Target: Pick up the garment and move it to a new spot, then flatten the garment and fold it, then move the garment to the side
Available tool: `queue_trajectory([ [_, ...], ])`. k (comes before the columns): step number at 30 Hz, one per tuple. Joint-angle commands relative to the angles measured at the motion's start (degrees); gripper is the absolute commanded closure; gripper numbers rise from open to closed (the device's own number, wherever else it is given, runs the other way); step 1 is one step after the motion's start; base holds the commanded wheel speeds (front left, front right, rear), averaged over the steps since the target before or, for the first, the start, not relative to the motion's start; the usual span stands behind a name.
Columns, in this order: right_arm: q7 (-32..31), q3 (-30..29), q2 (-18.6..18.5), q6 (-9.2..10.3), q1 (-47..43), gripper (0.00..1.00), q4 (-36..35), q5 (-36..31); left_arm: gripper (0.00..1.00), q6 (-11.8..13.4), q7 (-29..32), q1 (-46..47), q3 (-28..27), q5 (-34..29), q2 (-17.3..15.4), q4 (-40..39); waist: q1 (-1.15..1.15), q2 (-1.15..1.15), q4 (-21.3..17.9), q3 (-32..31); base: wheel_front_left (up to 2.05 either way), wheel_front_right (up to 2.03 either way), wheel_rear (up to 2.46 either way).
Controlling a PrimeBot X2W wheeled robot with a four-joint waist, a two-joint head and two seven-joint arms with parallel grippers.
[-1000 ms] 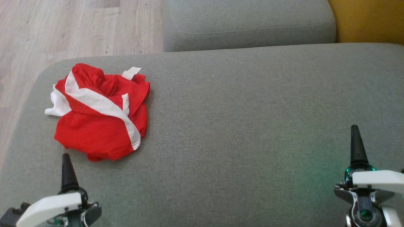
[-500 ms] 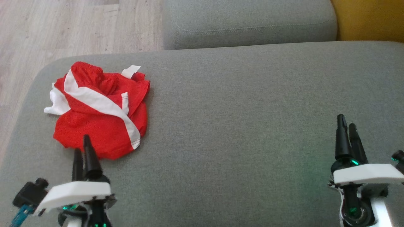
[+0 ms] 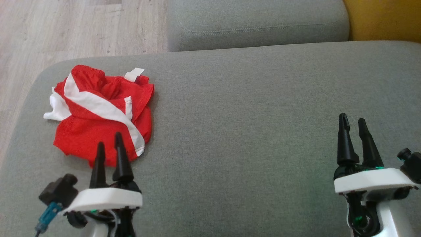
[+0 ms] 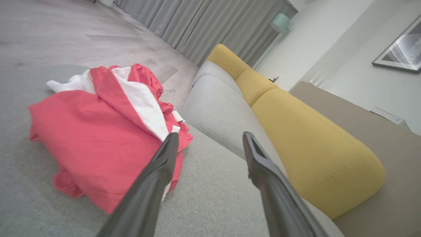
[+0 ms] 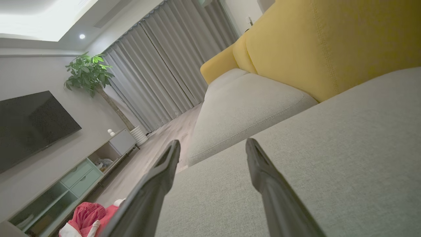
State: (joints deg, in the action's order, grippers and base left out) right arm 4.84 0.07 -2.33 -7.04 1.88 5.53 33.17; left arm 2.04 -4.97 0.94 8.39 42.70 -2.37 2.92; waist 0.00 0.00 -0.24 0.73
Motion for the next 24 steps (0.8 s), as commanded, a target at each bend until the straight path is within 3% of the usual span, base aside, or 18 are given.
queue_trajectory([
  [1,0.7,1.2,-0.4,-0.25,1.9,0.00,-2.7,-2.1,0.00,-0.2,-0.7,2.9,-0.1,-1.9,-0.9,-2.2,0.00,0.00,0.0,0.0,0.00,0.00,0.00],
  [7,1.8,2.3,-0.4,-0.27,1.7,0.00,-3.5,-7.7,0.00,0.1,-1.7,3.4,2.5,-7.6,-2.4,-0.4,0.00,0.00,0.0,-0.2,0.00,0.00,0.00],
  [13,2.9,2.9,-0.4,-0.30,1.4,0.00,-3.9,-14.4,0.00,2.0,-2.8,4.9,7.4,-15.5,-4.6,1.9,0.00,0.00,-0.1,-0.3,0.00,0.00,0.00],
  [24,4.8,4.0,-0.4,-0.34,1.0,0.00,-4.6,-24.5,0.00,6.3,-4.7,7.2,14.3,-24.4,-7.8,2.7,0.00,0.00,-0.1,-0.5,0.00,0.00,0.00],
])
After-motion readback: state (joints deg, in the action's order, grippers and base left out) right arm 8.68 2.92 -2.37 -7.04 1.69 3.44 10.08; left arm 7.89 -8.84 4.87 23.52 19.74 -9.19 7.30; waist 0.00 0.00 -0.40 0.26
